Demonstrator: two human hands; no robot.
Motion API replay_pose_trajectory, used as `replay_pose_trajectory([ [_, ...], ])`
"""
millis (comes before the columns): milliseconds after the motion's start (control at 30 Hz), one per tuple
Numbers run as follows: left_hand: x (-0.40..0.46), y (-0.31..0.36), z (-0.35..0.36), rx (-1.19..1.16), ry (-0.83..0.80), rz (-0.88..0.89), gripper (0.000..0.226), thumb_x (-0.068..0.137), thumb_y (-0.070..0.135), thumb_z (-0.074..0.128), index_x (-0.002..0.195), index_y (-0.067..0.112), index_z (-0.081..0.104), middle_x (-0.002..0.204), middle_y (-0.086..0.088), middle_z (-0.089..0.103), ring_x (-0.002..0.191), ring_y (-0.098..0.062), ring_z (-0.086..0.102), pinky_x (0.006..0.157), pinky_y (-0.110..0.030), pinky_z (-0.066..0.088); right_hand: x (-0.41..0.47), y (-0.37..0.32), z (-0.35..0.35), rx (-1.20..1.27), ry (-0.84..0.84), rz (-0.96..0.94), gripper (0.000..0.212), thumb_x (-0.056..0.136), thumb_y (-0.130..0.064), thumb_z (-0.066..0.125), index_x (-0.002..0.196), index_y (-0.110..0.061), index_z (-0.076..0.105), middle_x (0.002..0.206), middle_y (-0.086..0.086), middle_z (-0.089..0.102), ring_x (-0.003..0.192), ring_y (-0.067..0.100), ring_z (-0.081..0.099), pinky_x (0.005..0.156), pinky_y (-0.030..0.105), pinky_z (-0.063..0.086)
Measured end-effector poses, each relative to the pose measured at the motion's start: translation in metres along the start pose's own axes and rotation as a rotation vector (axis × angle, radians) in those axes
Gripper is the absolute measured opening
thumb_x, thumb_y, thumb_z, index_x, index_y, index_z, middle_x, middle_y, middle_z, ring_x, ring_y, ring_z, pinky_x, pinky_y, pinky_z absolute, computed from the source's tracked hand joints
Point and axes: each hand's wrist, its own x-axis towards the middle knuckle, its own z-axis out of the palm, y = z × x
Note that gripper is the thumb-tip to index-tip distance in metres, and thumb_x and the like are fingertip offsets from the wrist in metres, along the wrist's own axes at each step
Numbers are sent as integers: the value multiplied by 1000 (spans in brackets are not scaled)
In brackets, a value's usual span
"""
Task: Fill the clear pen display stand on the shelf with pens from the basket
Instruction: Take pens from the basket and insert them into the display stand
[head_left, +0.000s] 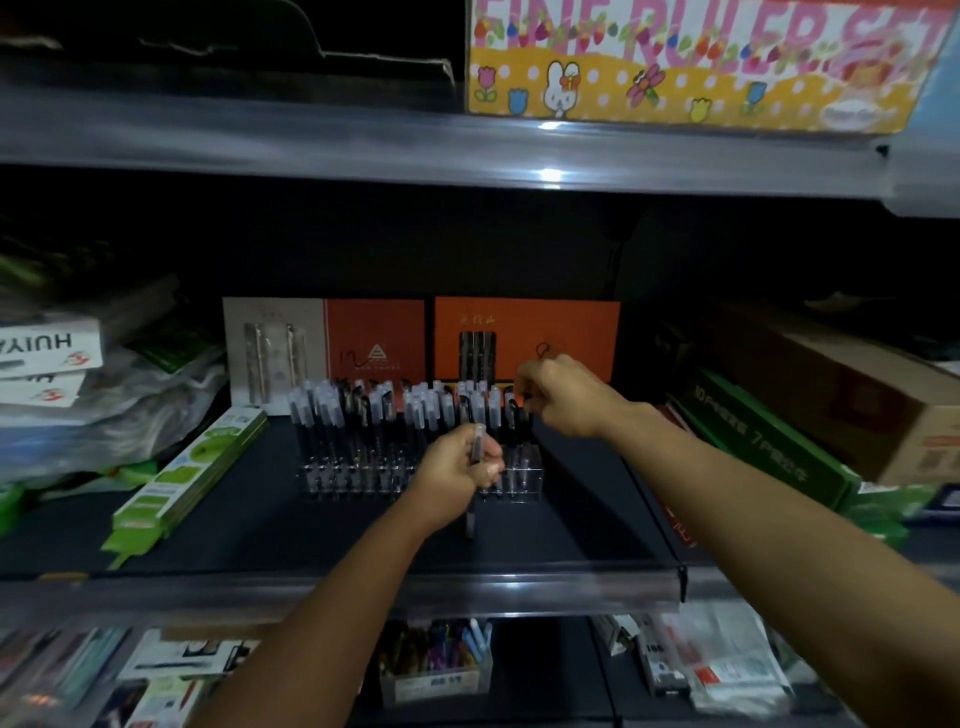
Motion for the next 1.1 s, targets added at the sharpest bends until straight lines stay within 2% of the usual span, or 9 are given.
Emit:
replay_pose_trajectory([
  [133, -2, 4, -3, -27, 50, -20, 18, 86, -8, 58, 85, 10, 57, 75, -6, 60, 66, -15, 57, 66, -20, 51, 2, 1, -3, 11, -12, -1, 9, 88, -7, 61, 96, -11, 63, 85, 3, 61, 87, 25, 61, 74, 38, 52],
  [233, -2, 5, -4, -28, 68, -34, 14, 86, -5, 60, 90, 9, 59, 77, -7, 62, 66, -16, 58, 70, -25, 52, 0, 1, -7, 22, 79, -74, 7, 87, -14, 65, 93, -15, 64, 89, -3, 54, 94, 22, 55, 77, 31, 45],
  [333, -1, 7, -3, -30, 73, -38, 14, 86, -5, 61, 90, 9, 61, 76, -7, 63, 66, -17, 58, 70, -26, 53, -6, -9, -17, 131, 143, -173, 12, 87, -16, 67, 99, -15, 68, 95, -5, 57, 97, 14, 51, 83, 25, 39],
  [467, -1, 13, 0, -45, 71, -28, 13, 84, -5, 63, 90, 6, 62, 75, -6, 63, 66, -16, 60, 66, -22, 53, -13, -28, -27, 165, 26, -280, 15, 85, -19, 71, 99, -13, 71, 93, -7, 59, 90, 8, 54, 76, 12, 39],
  [633, -4, 23, 2, -14, 47, 19, 13, 82, -3, 66, 83, 10, 64, 71, -1, 63, 62, -7, 60, 65, -18, 50, -16, -38, -32, 99, -40, -298, 9, 84, -16, 71, 91, -10, 70, 92, 0, 63, 91, 15, 57, 81, 27, 47],
  [767, -7, 27, 1, 43, 40, 43, 10, 82, 1, 67, 82, 11, 65, 72, 3, 64, 62, 2, 60, 66, -10, 47, -20, -43, -37, 75, -91, -288, 5, 85, -13, 68, 82, -10, 66, 83, -2, 60, 80, 15, 57, 73, 32, 50],
  [867, -9, 25, -2, 114, 42, 28, 9, 83, 7, 69, 91, 9, 67, 82, 1, 67, 74, -4, 61, 73, -15, 47, -24, -43, -44, 123, -99, -242, 7, 84, -12, 66, 78, -14, 62, 78, -1, 64, 70, 11, 57, 65, 30, 49],
  [967, -10, 21, -5, 208, 24, -1, 14, 84, 8, 68, 98, 8, 66, 87, -2, 66, 75, -7, 60, 72, -20, 49, -27, -41, -55, 202, -56, -193, 7, 80, -7, 66, 79, -13, 63, 74, -7, 62, 64, 3, 54, 61, 23, 47],
  [1100, -8, 14, -10, 418, 22, -9, 25, 89, 10, 62, 114, 7, 62, 102, -5, 64, 90, -14, 60, 81, -25, 50, -29, -34, -66, 266, 62, -146, 8, 76, -2, 66, 76, -9, 62, 71, -4, 63, 62, 7, 56, 61, 28, 48],
])
